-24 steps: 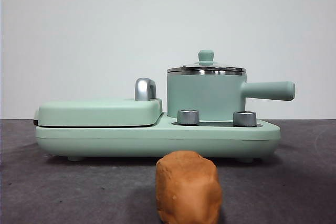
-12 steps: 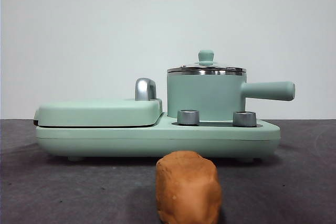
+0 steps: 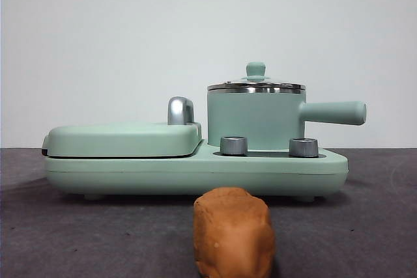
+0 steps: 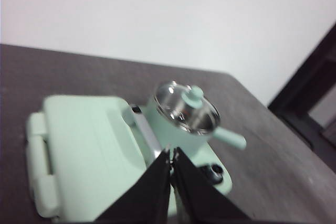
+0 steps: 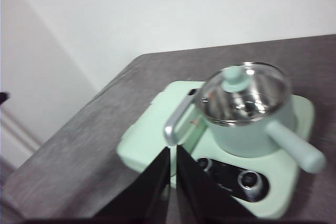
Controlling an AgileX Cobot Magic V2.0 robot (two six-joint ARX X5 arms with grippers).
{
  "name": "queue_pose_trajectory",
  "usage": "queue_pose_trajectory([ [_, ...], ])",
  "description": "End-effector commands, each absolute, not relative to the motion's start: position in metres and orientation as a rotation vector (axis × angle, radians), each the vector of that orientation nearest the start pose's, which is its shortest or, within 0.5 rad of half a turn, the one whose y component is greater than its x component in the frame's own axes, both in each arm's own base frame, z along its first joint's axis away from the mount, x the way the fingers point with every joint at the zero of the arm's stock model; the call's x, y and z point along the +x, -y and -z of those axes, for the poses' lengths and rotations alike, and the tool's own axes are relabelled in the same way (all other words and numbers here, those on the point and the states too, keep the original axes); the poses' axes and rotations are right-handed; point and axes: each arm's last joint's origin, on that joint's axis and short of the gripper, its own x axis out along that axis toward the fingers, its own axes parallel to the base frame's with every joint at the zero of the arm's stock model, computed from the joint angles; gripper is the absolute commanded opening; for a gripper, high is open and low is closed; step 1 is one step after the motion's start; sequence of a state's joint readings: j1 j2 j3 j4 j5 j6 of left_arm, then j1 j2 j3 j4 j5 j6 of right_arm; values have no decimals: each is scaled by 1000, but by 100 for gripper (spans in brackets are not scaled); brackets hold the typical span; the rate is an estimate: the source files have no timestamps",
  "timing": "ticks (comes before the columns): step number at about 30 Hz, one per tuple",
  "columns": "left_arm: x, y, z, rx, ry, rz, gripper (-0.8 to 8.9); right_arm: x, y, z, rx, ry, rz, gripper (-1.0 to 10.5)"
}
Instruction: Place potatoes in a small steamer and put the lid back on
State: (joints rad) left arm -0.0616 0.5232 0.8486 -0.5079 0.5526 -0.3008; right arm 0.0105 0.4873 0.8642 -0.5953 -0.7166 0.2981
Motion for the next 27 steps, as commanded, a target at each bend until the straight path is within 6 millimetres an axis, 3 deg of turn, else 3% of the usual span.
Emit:
queue_pose_trajectory([
  [1, 100, 23, -361, -289, -288, 637, 10, 85, -21, -361, 329, -317, -740, 17],
  [6, 116, 27, -358, -310, -358, 698, 77, 92, -22, -361, 344, -352, -791, 49],
  [11, 130, 33, -357, -314, -407, 727, 319, 92, -22, -359, 352, -377, -780, 406],
  [13, 136, 36, -359, -310, -423, 743, 418, 93, -22, -358, 354, -385, -779, 463],
  [27, 196, 75, -374, -238, -532, 883, 435, 93, -22, -358, 353, -389, -778, 496],
])
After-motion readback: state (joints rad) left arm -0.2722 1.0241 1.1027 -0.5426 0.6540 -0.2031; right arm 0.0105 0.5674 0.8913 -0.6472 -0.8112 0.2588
